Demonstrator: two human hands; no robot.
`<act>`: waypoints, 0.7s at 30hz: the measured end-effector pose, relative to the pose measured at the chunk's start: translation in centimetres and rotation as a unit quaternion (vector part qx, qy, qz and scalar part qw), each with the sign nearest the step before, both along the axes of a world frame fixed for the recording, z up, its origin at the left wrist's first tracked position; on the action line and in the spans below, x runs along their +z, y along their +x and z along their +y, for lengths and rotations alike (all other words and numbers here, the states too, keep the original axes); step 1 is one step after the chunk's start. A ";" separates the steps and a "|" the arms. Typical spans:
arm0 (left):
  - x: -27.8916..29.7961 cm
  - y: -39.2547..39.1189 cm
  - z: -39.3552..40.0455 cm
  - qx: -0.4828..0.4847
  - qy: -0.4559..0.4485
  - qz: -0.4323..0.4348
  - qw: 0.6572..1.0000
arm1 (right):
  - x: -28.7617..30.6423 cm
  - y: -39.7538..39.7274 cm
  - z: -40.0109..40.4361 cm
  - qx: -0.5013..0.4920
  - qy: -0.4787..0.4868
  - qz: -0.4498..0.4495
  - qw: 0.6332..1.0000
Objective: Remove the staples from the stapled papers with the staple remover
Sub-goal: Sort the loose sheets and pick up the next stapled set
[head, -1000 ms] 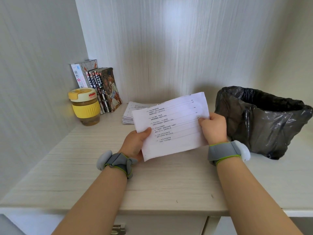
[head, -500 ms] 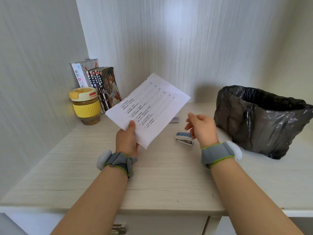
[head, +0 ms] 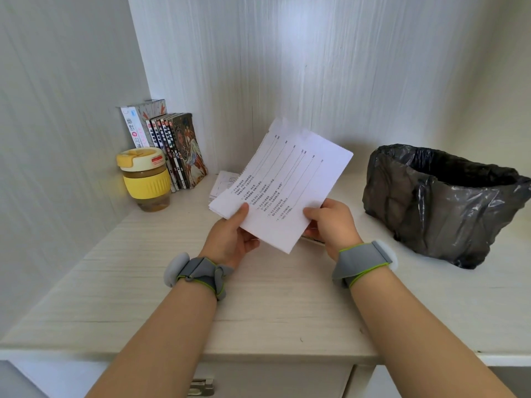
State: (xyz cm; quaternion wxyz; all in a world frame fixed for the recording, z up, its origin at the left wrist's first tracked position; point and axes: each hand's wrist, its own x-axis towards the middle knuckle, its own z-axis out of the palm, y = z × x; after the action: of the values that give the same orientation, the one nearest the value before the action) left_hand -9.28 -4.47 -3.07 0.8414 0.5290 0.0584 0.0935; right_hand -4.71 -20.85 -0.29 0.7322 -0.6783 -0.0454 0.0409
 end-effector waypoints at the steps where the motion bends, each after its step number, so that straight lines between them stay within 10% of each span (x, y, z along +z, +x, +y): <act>1: 0.1 0.1 0.2 0.026 -0.024 0.002 0.999 | 0.1 0.1 -0.2 -0.010 -0.008 -0.002 1.000; 8: -0.2 0.5 0.9 0.159 -0.028 -0.018 0.987 | 0.2 0.5 -0.6 -0.022 -0.051 0.007 0.998; 21: -0.1 0.1 0.2 0.082 0.064 -0.011 0.995 | -0.1 0.6 0.0 -0.094 -0.031 -0.056 0.994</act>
State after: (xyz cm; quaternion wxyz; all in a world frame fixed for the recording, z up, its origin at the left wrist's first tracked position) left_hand -9.15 -4.32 -3.17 0.7959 0.5744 0.0856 0.1713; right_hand -4.11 -20.88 -0.42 0.7078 -0.7031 -0.0217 -0.0648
